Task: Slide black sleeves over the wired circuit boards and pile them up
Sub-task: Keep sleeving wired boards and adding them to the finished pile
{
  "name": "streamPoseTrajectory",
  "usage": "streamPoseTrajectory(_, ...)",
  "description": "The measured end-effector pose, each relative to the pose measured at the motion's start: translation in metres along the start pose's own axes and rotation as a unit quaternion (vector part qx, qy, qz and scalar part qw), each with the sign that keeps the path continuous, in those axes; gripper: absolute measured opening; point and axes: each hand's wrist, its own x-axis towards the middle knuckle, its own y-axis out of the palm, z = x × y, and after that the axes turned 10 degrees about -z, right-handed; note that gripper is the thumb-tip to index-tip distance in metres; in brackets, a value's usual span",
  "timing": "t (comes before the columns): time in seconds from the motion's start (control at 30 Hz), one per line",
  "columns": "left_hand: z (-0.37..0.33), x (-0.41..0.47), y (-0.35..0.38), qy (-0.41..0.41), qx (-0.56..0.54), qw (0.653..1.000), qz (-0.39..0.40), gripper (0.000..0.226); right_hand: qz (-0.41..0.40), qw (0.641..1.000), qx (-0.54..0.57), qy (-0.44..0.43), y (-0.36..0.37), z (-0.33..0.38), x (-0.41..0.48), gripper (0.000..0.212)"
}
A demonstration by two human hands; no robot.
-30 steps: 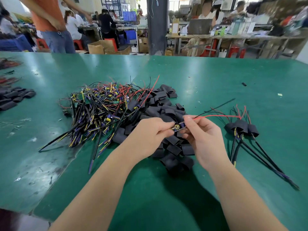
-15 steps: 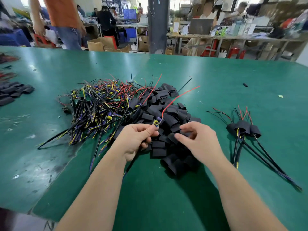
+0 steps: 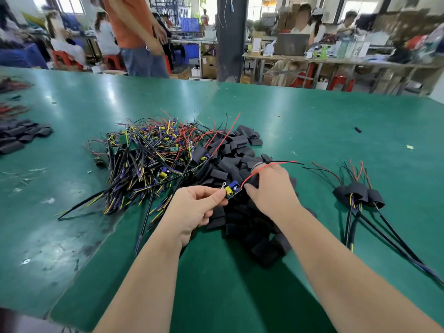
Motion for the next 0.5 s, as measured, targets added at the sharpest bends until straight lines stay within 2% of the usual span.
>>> streamPoseTrajectory(0.13,0.0,0.001,-0.005,-0.033,-0.026,0.999,0.003,0.011,0.101,0.989,-0.099,0.04,0.009,0.011,0.03,0.025)
streamPoseTrajectory(0.23,0.0,0.002,-0.007,-0.05,-0.045,0.998,0.011,0.012,0.144,0.98,-0.126,0.048,0.01,0.017,0.039,0.043)
streamPoseTrajectory(0.33,-0.001,0.002,-0.009,-0.058,-0.058,0.996,0.015,0.012,0.147,0.976,-0.163,0.006,0.008,0.024,0.038,0.027)
streamPoseTrajectory(0.4,-0.001,0.002,-0.009,-0.061,-0.059,0.996,0.017,0.014,0.128,0.982,-0.136,0.008,0.005,0.024,0.034,0.028)
streamPoseTrajectory(0.5,0.0,0.002,-0.009,-0.071,-0.072,0.995,0.016,0.013,0.055,0.996,0.008,0.071,-0.004,0.018,0.022,0.043)
